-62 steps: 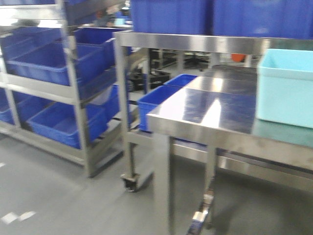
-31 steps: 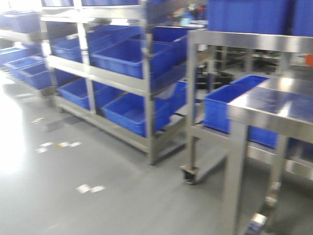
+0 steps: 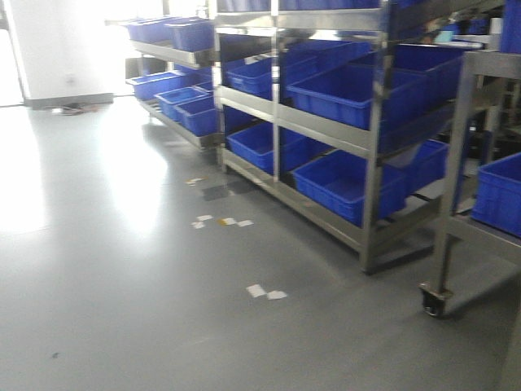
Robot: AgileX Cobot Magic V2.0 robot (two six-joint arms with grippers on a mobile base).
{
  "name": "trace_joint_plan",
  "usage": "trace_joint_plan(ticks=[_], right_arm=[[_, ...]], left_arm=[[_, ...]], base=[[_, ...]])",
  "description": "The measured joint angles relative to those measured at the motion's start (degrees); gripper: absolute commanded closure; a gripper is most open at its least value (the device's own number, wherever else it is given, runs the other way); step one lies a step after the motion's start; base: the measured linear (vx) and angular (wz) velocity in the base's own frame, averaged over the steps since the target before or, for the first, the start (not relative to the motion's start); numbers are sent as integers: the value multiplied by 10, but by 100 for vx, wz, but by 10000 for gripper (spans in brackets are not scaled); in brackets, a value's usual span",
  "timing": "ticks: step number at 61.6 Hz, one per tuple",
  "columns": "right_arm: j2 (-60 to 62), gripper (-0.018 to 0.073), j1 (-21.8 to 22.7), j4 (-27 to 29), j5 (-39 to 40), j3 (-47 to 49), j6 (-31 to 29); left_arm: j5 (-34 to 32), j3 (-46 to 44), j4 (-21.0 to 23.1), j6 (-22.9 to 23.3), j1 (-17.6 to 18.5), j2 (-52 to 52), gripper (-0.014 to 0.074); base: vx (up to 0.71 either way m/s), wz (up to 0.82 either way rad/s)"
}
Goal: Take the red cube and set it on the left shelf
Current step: 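Drive the base to the shelf of blue bins holding the red cube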
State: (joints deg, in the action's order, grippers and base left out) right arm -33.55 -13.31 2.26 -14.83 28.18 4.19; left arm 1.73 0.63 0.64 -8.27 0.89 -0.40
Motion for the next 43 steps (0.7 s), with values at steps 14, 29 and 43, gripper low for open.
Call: trace_joint_plan(ticks=[14,29,43], right_arm=[[0,511,0,0,0,0,0],[0,511,0,0,0,0,0],[0,509,0,0,0,0,0]], left_arm=[[0,0,0,0,0,0,491],[0,0,0,0,0,0,491],[0,0,0,0,0,0,491]], base=[[-9,41],[-7,41],[-3,40]])
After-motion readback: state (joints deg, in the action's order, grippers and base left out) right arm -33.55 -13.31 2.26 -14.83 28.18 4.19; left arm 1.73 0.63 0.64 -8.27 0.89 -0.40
